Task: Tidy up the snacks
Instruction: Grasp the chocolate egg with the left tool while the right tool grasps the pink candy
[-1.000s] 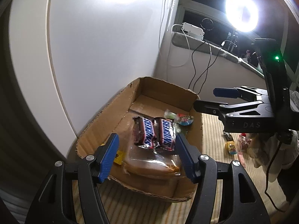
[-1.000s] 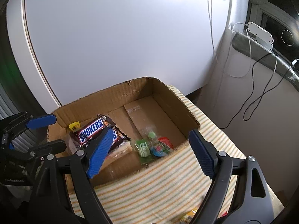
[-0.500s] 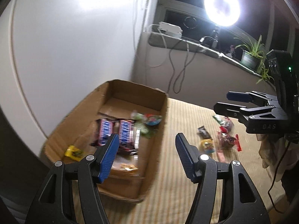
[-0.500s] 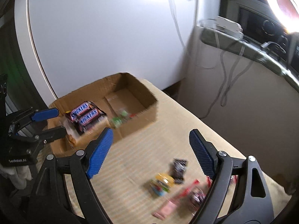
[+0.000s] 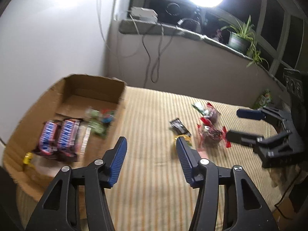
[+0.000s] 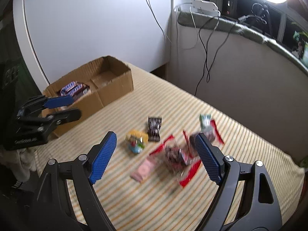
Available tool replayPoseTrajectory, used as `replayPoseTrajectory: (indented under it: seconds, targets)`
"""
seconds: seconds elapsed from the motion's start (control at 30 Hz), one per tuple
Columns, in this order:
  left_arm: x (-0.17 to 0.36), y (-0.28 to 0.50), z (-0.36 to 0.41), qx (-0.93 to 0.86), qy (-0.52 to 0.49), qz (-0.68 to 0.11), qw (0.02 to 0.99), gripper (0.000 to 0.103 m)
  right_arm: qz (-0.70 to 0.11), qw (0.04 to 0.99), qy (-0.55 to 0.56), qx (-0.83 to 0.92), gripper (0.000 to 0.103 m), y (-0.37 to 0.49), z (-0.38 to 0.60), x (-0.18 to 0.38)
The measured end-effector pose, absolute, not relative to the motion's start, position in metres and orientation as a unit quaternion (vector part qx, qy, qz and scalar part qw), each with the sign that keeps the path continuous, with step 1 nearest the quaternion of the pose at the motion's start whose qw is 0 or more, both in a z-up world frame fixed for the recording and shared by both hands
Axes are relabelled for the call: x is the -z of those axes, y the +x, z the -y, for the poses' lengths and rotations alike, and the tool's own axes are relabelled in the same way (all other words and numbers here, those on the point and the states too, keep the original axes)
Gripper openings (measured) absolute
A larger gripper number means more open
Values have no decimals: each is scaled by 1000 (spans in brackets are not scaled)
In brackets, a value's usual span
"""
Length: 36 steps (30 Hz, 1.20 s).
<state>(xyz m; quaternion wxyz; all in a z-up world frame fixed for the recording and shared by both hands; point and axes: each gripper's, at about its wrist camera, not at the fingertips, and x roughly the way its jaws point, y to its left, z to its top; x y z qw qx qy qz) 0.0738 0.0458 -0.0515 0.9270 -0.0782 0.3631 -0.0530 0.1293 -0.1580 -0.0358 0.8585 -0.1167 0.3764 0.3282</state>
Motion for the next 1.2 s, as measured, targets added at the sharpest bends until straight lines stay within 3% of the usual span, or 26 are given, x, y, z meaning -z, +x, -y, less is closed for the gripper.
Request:
replayPoseTrajectory:
  seconds: [0.17,0.23,0.43,0.93,1.13,1.2]
  targets:
    - [63,86,-25,81,-74,-385,916,46,-402,843,-118,-337,82,117,158,61]
    - [68,92,-18,88,-70,-395,912,43,-414,835,-120,-341,70,113,156,72]
    - [82,110,-2,108,-61,-421,899,41,-452,818,-118,-336,46,120,146,98]
    - [99,136,5,122,-64,-447,884,41,-466,818,-132,-310,42,129,131,110]
    - [105,140,12,128,-58,-453,880,41,-462,822,-149,-297,28,131,129,109]
    - [106,141,14,126,-52,-452,881,34,-462,823,-153,-292,23,133,128,110]
